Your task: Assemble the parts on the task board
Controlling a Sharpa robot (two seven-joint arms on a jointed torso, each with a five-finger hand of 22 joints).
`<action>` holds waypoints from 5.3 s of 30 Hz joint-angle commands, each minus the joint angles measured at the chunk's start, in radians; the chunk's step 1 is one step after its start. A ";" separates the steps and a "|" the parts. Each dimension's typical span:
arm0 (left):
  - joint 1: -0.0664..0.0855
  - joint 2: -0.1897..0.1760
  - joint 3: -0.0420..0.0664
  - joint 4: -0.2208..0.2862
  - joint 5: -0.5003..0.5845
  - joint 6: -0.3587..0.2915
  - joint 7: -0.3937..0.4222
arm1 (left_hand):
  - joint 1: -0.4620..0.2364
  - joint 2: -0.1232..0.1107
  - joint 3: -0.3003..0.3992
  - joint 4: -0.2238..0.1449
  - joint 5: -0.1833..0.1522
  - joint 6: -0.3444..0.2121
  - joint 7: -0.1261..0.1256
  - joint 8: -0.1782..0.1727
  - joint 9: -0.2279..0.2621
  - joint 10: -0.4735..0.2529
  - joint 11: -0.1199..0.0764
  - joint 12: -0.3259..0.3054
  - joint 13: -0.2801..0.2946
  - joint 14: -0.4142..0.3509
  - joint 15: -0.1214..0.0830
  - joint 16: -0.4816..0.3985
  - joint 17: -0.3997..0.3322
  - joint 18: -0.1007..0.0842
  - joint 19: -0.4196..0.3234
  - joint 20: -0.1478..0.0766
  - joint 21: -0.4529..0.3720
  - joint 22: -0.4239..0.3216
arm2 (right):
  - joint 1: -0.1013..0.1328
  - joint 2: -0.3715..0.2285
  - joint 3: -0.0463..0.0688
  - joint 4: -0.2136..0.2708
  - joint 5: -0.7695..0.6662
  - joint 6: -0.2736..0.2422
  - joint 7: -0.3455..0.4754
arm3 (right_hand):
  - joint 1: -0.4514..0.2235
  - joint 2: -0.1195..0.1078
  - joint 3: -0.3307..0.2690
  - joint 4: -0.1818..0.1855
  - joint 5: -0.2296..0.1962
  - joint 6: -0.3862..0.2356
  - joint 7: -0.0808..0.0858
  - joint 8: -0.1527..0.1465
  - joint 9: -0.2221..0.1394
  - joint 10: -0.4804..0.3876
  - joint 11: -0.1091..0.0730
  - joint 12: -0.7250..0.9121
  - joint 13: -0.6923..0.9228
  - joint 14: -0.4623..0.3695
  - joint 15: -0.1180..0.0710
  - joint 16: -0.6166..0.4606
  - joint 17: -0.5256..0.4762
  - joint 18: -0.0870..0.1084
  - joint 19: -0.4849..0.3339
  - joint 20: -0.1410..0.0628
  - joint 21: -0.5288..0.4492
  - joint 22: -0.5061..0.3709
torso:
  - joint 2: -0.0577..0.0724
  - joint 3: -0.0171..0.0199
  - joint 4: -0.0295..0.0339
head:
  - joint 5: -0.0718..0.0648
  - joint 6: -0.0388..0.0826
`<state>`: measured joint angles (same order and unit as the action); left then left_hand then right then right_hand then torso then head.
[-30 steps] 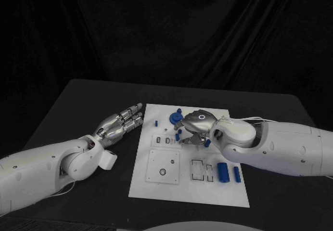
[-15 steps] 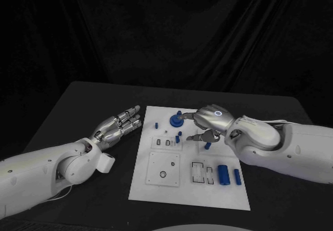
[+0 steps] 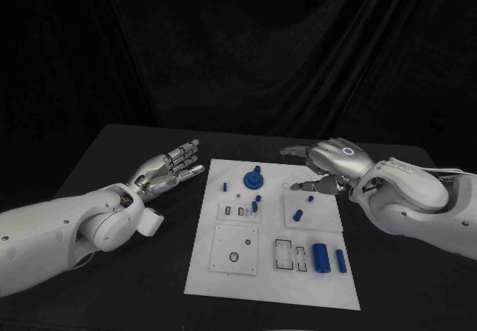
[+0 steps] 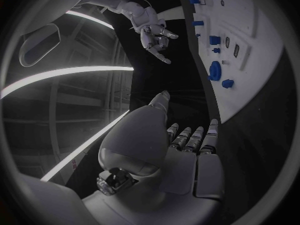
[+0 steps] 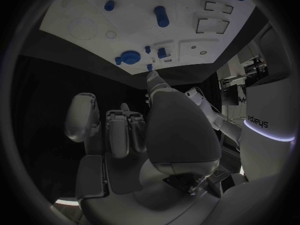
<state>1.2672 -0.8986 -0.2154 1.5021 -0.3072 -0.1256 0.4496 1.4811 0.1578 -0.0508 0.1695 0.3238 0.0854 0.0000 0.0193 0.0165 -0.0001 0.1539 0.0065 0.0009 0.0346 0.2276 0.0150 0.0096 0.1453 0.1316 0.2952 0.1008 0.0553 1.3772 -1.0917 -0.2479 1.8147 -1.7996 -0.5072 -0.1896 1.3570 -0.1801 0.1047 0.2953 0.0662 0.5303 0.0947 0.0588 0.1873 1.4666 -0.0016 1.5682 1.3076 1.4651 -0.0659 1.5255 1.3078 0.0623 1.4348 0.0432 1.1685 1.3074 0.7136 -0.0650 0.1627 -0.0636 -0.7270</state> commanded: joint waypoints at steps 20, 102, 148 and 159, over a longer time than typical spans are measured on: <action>0.203 0.108 0.001 -0.056 -0.220 0.303 -0.651 | -0.343 -0.009 -0.249 0.123 -0.277 0.473 0.148 0.129 0.062 0.784 0.041 0.486 0.248 0.831 -0.079 0.531 0.152 0.038 0.646 -0.036 0.297 0.103 | -0.011 0.023 0.000 -0.075 0.024 -0.092 0.023 | 0.009 0.029 0.021 -0.005 0.080 0.064 0.004 0.009 -0.004 0.104 0.006 0.003 0.263 0.098 0.007 0.014 0.240 0.011 0.010 0.009 0.026 0.168 | -0.031 0.0368 -0.0502 | 0.053 -0.047; 0.081 0.424 0.001 -0.200 -0.726 0.329 -1.005 | -0.325 0.006 -0.091 0.061 -0.190 0.783 0.050 0.572 0.873 1.571 -0.164 1.564 1.570 1.536 -0.279 1.556 1.561 -0.088 1.228 -0.235 1.365 1.307 | -0.048 0.054 -0.001 -0.146 0.024 -0.123 -0.063 | 0.007 0.056 0.024 -0.030 0.131 0.233 0.003 0.036 0.003 0.104 0.004 0.003 0.263 0.097 0.005 0.007 0.234 0.009 0.018 0.006 0.040 0.170 | -0.079 0.1186 -0.1392 | 0.147 -0.144; 0.059 0.423 0.001 -0.228 -0.726 0.355 -0.996 | -0.274 -0.134 0.346 -0.080 0.108 0.847 0.038 0.397 0.990 1.571 -0.177 1.564 1.570 1.536 -0.290 1.556 1.561 -0.085 1.227 -0.246 1.338 1.320 | -0.063 0.062 -0.001 -0.153 0.049 -0.102 -0.066 | 0.033 0.069 0.034 -0.049 0.135 0.254 0.007 0.037 -0.002 0.104 0.006 0.003 0.263 0.097 0.006 0.004 0.232 0.008 0.020 0.006 0.043 0.171 | -0.087 0.1220 -0.1448 | 0.146 -0.146; 0.059 0.389 0.001 -0.193 -0.726 0.340 -1.015 | -0.361 -0.208 0.560 -0.138 0.156 0.868 0.038 0.384 1.063 1.571 -0.179 1.564 1.570 1.536 -0.294 1.556 1.561 -0.086 1.236 -0.247 1.333 1.332 | -0.065 0.060 -0.001 -0.153 0.049 -0.101 -0.071 | 0.034 0.071 0.034 -0.050 0.135 0.257 0.008 0.037 -0.002 0.104 0.007 0.003 0.263 0.096 0.006 0.001 0.230 0.008 0.020 0.006 0.042 0.170 | -0.089 0.1228 -0.1433 | 0.144 -0.146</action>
<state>1.3274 -0.5090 -0.2152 1.3022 -1.0337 0.2169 -0.5637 1.1262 -0.0500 0.4134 0.1237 0.4774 0.9475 0.0391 0.4065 1.0776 1.4649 -0.0215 1.5681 1.3080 1.4651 -0.0572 1.5681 1.3074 0.0612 1.3657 0.0496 1.4386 1.3073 1.3145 -1.0306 -0.2492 1.6612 -1.7484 -0.6087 -0.2371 1.3819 -0.1102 0.1379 0.2508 0.1996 0.7805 0.1053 0.0929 0.1861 1.4667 -0.0018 1.5682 1.3074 1.4652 -0.0660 1.5295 1.3074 0.0621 1.4489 0.0501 1.2082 1.3077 0.6247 0.0580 0.0187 0.0815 -0.8728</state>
